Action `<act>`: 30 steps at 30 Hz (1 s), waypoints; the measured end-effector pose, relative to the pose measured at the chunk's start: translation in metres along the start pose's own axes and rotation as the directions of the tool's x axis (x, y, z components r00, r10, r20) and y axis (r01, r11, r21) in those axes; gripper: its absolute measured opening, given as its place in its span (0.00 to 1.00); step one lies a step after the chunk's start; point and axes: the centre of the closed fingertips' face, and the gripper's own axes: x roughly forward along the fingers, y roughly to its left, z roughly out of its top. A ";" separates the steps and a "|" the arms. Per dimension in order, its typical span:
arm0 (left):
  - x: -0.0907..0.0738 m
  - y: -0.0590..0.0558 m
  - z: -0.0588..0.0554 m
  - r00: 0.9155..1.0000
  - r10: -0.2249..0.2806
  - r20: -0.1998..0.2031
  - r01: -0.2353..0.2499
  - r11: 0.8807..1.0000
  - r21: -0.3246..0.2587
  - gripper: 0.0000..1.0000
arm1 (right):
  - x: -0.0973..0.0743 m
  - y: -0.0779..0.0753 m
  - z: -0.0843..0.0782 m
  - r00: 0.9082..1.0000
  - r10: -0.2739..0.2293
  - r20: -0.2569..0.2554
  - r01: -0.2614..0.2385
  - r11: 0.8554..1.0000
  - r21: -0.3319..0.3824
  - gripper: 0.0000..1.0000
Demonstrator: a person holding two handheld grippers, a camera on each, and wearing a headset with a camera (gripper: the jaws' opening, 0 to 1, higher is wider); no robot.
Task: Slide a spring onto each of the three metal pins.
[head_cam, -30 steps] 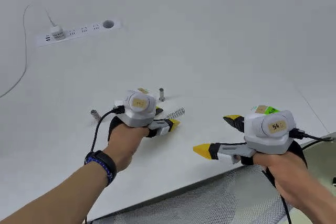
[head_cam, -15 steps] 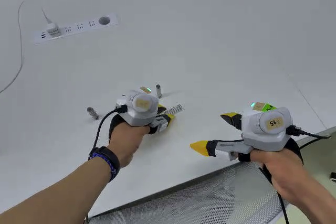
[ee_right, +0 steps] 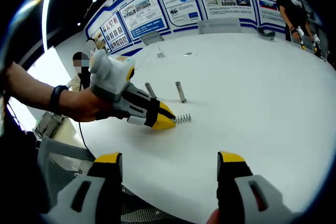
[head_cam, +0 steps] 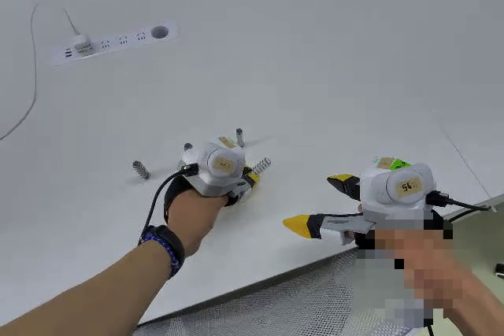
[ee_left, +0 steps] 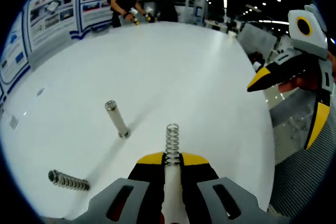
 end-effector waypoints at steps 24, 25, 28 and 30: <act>-0.047 -0.007 -0.043 1.000 0.013 -0.006 -0.013 0.996 -0.083 0.10 | 0.011 0.017 -0.008 0.998 0.045 -0.039 -0.046 0.999 -0.013 0.77; -0.049 -0.008 -0.045 1.000 0.012 -0.007 -0.013 0.996 -0.085 0.10 | 0.012 0.018 -0.008 0.998 0.048 -0.040 -0.048 0.999 -0.013 0.77; -0.055 -0.010 -0.051 1.000 0.013 -0.010 -0.013 0.996 -0.089 0.10 | 0.012 0.020 -0.009 0.998 0.053 -0.044 -0.054 0.998 -0.013 0.77; -0.059 -0.012 -0.056 1.000 0.010 -0.012 -0.011 0.995 -0.097 0.10 | 0.013 0.021 -0.009 0.997 0.056 -0.045 -0.057 0.998 -0.013 0.77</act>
